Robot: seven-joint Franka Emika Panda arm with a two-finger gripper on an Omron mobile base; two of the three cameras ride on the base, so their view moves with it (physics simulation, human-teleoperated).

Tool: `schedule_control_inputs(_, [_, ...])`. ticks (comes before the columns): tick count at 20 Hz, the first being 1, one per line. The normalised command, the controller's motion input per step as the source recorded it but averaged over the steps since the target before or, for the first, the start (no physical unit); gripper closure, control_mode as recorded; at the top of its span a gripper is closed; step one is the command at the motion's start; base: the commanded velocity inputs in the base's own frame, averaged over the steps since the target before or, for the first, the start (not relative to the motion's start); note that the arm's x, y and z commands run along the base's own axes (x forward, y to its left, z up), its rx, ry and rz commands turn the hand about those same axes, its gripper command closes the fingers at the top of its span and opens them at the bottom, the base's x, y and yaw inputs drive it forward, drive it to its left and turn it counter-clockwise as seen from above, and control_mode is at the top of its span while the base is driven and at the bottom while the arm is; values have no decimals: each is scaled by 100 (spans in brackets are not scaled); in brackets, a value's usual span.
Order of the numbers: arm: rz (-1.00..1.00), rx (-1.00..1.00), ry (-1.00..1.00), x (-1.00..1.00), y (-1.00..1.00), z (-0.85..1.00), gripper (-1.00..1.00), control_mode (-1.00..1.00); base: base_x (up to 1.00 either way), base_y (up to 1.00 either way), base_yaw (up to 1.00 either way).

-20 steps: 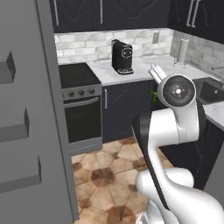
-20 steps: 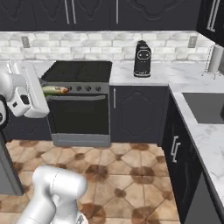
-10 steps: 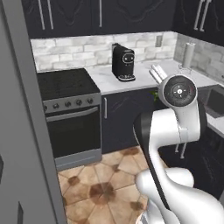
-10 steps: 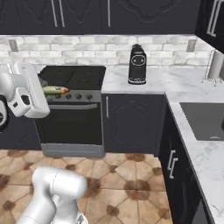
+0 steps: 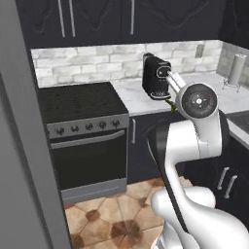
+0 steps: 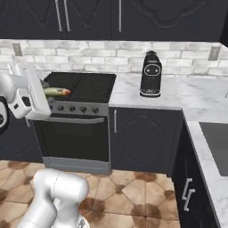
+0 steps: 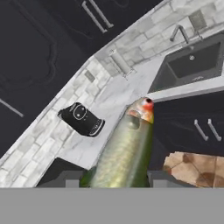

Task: Transport the fish from the fridge to the microwave and turn on the microwave.

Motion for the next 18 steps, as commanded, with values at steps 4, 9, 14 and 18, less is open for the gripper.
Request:
schedule_control_inputs(4, [0, 0, 0, 0, 0, 0, 100, 100, 56, -5, 30])
schedule_control_inputs(9, [0, 0, 0, 0, 0, 0, 100, 100, 47, -6, 44])
schedule_control_inputs(14, [0, 0, 0, 0, 0, 0, 100, 100, 36, -8, 50])
schedule_control_inputs(18, [0, 0, 0, 0, 0, 0, 100, 100, 39, 0, 49])
